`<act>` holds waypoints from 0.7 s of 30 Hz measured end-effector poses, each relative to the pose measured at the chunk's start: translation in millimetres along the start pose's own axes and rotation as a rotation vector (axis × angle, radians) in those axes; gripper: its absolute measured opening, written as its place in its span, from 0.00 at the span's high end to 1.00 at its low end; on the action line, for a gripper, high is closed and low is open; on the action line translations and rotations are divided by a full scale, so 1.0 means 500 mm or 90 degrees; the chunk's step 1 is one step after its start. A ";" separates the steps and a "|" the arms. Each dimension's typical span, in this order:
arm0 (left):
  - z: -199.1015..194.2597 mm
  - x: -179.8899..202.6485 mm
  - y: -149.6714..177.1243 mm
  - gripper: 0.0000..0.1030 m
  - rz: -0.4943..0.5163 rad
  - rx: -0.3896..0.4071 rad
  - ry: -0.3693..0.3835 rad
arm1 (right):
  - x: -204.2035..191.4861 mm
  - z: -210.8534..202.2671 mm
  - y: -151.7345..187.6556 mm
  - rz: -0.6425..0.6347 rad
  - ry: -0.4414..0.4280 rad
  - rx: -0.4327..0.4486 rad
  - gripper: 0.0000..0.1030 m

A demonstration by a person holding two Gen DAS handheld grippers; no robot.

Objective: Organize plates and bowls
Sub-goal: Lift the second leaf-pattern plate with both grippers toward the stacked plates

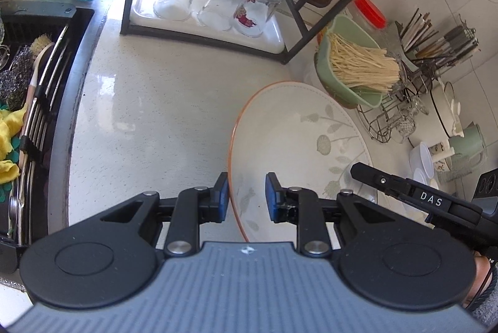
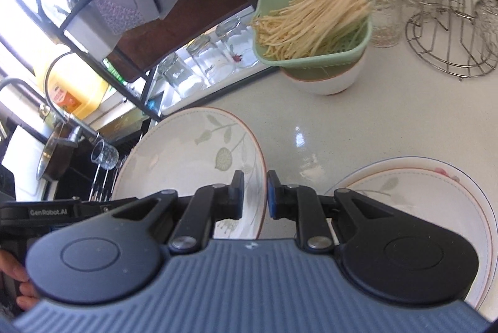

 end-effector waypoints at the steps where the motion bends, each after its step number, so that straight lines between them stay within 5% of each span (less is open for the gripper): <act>1: 0.002 0.005 0.001 0.73 0.003 -0.003 0.004 | 0.002 -0.004 0.001 0.004 0.002 0.005 0.82; 8: 0.007 0.042 0.007 0.73 0.020 -0.035 0.049 | 0.030 -0.048 0.008 0.031 0.025 0.034 0.82; 21: 0.046 0.157 0.061 0.73 0.139 -0.069 0.048 | 0.107 -0.131 0.055 0.089 0.072 0.071 0.82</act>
Point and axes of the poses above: each gripper's, at about its wrist camera, not at the fingertips, and z roughly the way its jaws point, x to its right, y to its underside, the point moved 7 cm from there along z, roughly the way its jaws point, and after that the axes turned 9 degrees about -y, right-handed, at the moved point
